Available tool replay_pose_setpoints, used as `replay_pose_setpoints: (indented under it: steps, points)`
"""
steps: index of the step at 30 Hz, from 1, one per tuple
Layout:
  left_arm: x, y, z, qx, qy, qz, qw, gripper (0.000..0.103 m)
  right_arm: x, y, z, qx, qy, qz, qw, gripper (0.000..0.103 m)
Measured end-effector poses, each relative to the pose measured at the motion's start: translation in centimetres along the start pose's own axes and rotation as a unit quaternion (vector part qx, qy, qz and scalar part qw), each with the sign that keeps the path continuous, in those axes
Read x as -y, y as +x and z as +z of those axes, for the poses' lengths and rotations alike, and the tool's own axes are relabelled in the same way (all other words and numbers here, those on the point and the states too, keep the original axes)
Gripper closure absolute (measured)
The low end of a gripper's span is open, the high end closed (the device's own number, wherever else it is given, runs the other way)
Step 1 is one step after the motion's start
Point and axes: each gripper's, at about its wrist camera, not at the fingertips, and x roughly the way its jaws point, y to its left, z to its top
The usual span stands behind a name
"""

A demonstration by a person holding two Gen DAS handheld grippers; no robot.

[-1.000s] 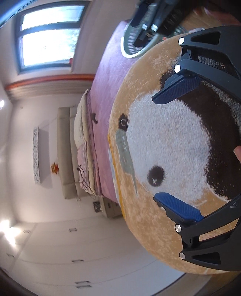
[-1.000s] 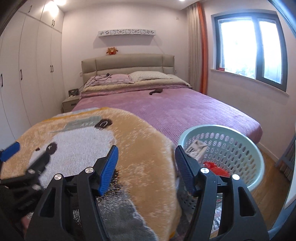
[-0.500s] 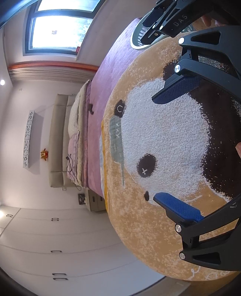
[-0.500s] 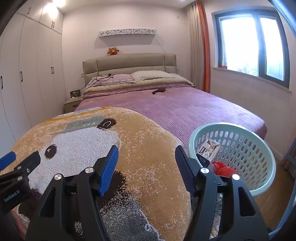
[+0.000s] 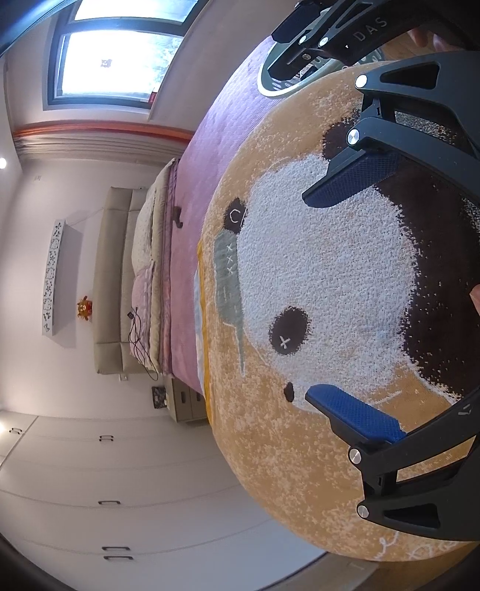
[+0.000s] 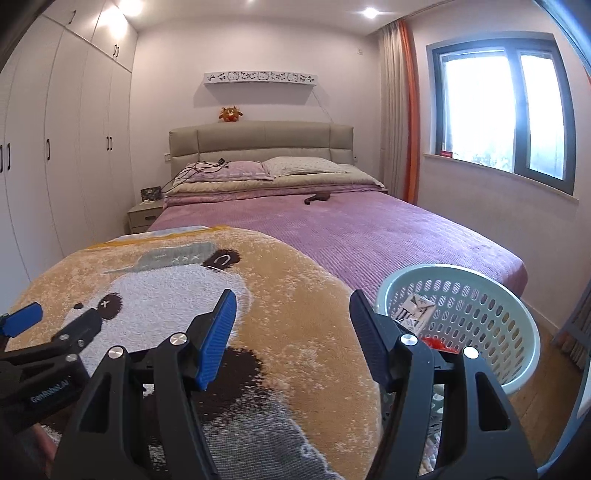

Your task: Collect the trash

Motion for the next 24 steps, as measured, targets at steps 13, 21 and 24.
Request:
replay_pose_setpoints:
  steps: [13, 21, 24]
  points:
    - [0.00, -0.02, -0.01, -0.002, 0.001, -0.002, 1.0000, 0.010, -0.87, 0.25, 0.09, -0.001, -0.013, -0.002, 1.000, 0.043]
    - [0.04, -0.04, -0.02, -0.002, 0.000, -0.002, 1.0000, 0.010, -0.94, 0.26, 0.07, -0.002, -0.014, -0.002, 1.000, 0.043]
    - [0.07, -0.07, -0.04, -0.002, 0.001, -0.002, 1.0000, 0.010, -0.89, 0.27, 0.06, -0.004, -0.012, -0.002, 1.000, 0.043]
